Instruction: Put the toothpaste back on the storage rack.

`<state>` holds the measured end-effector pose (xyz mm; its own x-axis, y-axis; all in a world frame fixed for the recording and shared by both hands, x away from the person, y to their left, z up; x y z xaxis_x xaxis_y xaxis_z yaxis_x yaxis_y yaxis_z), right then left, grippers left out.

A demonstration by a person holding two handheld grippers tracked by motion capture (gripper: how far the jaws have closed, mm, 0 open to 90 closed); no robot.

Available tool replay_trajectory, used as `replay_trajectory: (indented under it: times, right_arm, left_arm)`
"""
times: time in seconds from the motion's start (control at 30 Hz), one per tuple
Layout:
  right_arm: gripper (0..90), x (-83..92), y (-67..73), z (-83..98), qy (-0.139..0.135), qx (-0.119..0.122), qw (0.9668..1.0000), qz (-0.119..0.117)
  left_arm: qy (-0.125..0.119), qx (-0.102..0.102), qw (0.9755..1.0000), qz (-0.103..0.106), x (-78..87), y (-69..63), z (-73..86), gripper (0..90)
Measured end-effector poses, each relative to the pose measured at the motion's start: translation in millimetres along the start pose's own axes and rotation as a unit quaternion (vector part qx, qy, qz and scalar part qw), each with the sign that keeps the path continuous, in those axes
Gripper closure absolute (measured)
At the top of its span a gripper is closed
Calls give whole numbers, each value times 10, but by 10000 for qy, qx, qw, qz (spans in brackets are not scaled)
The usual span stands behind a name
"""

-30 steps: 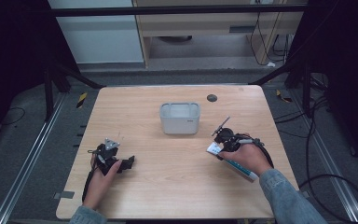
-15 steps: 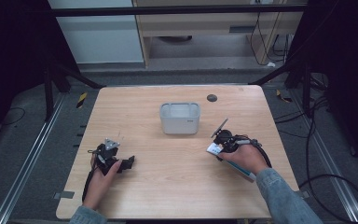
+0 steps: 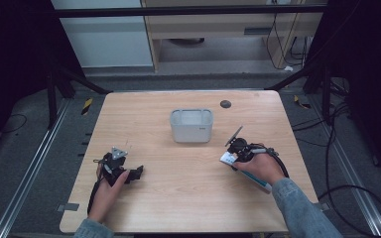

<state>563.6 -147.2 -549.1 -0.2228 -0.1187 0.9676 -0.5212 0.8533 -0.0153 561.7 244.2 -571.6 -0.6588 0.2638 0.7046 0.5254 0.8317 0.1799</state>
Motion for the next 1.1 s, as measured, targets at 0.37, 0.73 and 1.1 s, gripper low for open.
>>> replay_trajectory:
  times: [0.37, 0.73, 1.1]
  right_arm:
    - [563, -21, -13, 25, 8, -34, 10000, 5]
    - [622, -9, -8, 10, -40, 116, 9999, 109]
    - [710, 9, -23, 12, -95, 54, 9999, 115]
  left_arm:
    - [-1, -1, 10000, 1, 0, 0, 0, 0]
    - [1, -3, 10000, 1, 0, 0, 0, 0]
    - [1, -4, 10000, 1, 0, 0, 0, 0]
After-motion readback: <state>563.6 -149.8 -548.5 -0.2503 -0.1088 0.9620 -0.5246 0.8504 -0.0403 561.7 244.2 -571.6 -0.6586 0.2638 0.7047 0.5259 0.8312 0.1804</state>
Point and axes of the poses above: each handheld gripper's, and its own axes: x roughly backward along the jaws, z roughly out of its underside, y roughly to its left, the point moved 9 cm from there along -x, roughly forward along the jaws, and after that the axes turned 13 degrees about -x, right-handed, at the moved point
